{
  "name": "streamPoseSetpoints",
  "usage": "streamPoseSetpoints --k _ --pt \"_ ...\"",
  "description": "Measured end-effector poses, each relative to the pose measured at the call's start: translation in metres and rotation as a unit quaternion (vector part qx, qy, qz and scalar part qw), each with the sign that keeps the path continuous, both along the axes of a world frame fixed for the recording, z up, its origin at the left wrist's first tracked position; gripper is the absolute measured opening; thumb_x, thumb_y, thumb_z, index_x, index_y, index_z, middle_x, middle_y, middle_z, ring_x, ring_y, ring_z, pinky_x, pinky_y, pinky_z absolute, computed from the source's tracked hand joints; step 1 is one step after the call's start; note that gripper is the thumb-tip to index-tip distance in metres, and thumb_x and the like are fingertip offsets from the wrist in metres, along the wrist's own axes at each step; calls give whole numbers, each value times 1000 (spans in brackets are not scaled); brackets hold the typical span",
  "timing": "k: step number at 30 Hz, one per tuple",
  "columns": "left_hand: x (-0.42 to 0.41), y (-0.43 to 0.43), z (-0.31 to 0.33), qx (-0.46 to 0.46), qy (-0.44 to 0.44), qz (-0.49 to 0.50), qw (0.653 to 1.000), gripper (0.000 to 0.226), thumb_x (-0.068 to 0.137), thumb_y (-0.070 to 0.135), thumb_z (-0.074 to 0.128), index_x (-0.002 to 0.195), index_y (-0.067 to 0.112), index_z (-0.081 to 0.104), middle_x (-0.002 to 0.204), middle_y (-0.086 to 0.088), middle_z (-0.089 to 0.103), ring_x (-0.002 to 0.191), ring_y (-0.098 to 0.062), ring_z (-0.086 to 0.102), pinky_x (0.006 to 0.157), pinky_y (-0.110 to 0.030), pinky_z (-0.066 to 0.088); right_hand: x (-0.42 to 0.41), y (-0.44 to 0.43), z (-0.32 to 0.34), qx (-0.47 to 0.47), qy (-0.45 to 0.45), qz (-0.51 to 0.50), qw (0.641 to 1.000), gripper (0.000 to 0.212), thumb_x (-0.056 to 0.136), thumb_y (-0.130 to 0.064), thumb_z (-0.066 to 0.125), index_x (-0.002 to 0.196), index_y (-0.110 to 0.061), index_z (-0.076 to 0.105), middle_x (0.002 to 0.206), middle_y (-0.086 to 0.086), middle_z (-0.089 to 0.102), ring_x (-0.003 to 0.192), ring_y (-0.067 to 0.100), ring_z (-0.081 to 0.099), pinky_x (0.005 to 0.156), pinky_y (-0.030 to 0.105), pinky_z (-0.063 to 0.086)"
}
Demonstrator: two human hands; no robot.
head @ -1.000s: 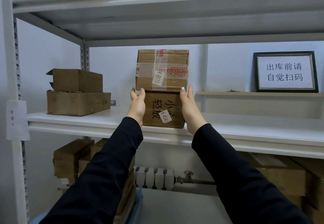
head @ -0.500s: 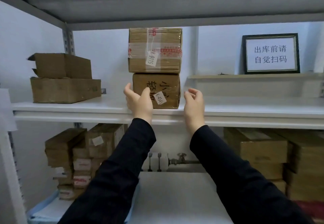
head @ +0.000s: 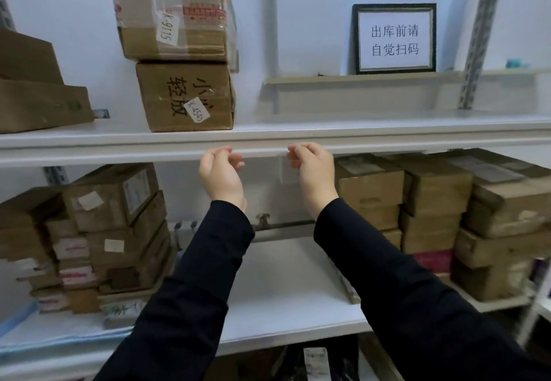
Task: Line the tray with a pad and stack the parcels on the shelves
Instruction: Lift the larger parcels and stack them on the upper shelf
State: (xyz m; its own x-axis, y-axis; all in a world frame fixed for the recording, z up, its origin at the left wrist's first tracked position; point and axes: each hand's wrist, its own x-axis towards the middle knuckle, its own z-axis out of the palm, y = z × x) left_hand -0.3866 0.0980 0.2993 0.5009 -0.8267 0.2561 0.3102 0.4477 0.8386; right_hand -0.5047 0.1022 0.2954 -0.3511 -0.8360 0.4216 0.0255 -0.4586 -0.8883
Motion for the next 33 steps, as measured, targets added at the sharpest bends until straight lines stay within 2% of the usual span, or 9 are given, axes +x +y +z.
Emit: streamPoseSetpoints --k 7,12,15,18,22,26,29,31,33 --pt "-69 -4 -29 56 39 -49 996 23 89 2 40 74 14 53 65 -2 52 54 -12 46 54 -19 37 -63 -10 -24 47 106 14 993 23 89 -11 53 70 -19 62 76 -4 61 82 17 57 81 35 48" --pt "-122 -20 -47 113 29 -101 988 20 90 5 44 75 15 53 67 0 53 55 -11 46 54 -20 36 -123 -22 -41 94 183 2 979 13 94 -19 52 91 -16 64 85 -10 59 79 7 53 61 19 42" --pt "-149 -36 -55 152 17 -119 981 17 92 9 44 78 17 52 72 1 54 59 -10 47 54 -21 35 -151 -32 -43 92 212 -14 973 12 95 -20 49 96 -19 61 94 -6 60 86 11 55 63 20 42" --pt "-175 -56 -64 192 -6 -136 972 14 93 16 44 101 12 55 94 -2 57 77 -13 52 63 -25 40 -178 -46 -44 83 285 -39 954 19 94 -23 48 106 -17 62 112 3 59 101 20 56 80 30 47" --pt "-194 -77 -73 260 -18 -172 950 55 92 35 53 139 12 39 137 -10 45 123 -28 44 97 -40 39 -209 -61 -43 129 420 -138 887 37 94 -27 44 126 -8 50 129 16 47 123 34 39 101 41 35" --pt "-209 -88 -65 327 -32 -213 920 85 85 55 56 146 7 23 148 -19 29 135 -37 30 111 -51 28 -231 -78 -46 200 394 -167 881 51 90 -26 49 135 -4 39 147 22 30 137 38 23 111 44 22" --pt "-212 -96 -70 341 18 -271 900 99 68 69 64 143 14 28 142 -21 36 125 -42 41 99 -58 39 -241 -88 -53 197 352 -144 904 61 89 -28 53 143 -10 29 147 19 30 135 37 29 110 44 28" --pt "-212 -99 -76 323 35 -302 896 88 63 69 69 128 15 46 123 -19 53 105 -39 55 80 -53 50 -244 -94 -56 175 300 -118 930 58 88 -28 56 139 -12 34 137 19 41 124 37 41 101 44 40" --pt "-212 -105 -80 308 33 -310 899 68 67 63 70 116 18 55 110 -14 60 97 -36 58 76 -50 52 -246 -99 -59 153 252 -108 950 50 88 -29 56 133 -13 41 126 13 51 112 33 50 89 39 46"
